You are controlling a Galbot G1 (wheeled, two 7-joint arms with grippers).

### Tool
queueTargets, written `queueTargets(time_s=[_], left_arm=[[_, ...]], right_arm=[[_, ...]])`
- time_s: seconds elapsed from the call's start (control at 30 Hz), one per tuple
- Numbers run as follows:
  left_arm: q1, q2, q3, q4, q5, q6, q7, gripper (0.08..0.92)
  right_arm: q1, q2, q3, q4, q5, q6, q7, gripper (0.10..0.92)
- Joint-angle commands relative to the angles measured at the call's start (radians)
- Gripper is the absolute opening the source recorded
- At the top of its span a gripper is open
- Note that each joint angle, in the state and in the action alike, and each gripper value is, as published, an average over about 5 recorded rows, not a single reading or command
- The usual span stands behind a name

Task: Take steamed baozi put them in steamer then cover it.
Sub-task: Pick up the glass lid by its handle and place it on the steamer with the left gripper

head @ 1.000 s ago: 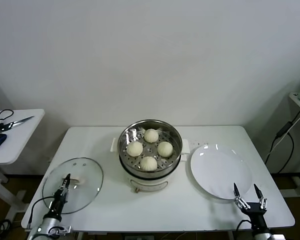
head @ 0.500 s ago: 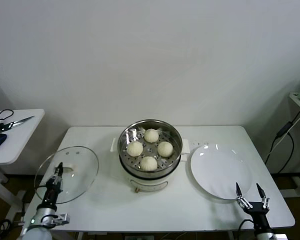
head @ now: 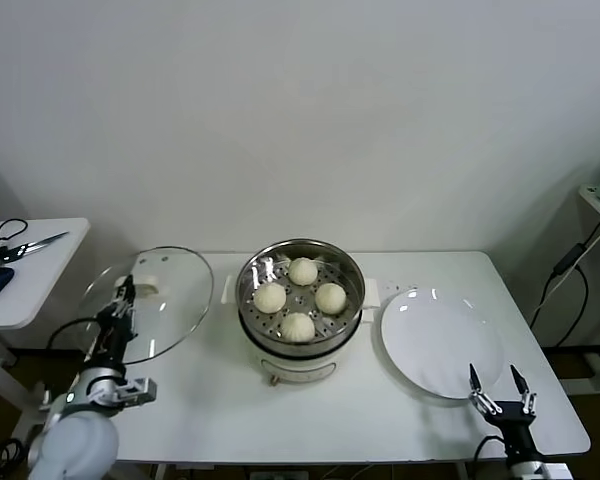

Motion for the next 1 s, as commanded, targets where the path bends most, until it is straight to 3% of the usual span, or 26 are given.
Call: queueTargets(time_s=[0.03,0.3,0.63,0.8,1.0], left_arm=[[-0.146,-0.019,0.288,-0.188,0.21,0.237,0.19,0.133],[-0.253,-0.226,0.533,-0.123,0.451,0.28,0.308,0.133],[-0.378,-0.452,0.663,0.082,0.559,0.304,0.32,0.133],[-0.432,-0.516,0.676,0.18,0.575,0.314,0.307,0.133],[-0.46,-0.544,0.679,0.251,0.583,0.32,0.295,0.133]], right_arm=[[0.02,0.004,-0.003,-0.002,-0.047,-0.029,0.012,0.823],[0.057,-0.001,-0.026,-0.028,-0.052,-0.032,0.008,0.823],[0.073,0.0,-0.036,-0.045,-0.054,-0.03,0.001,0.823],[0.069,0.003,-0.036,-0.049,-0.052,-0.022,0.001,0.823],[0.061,0.01,-0.033,-0.049,-0.052,-0.014,0.001,0.823]])
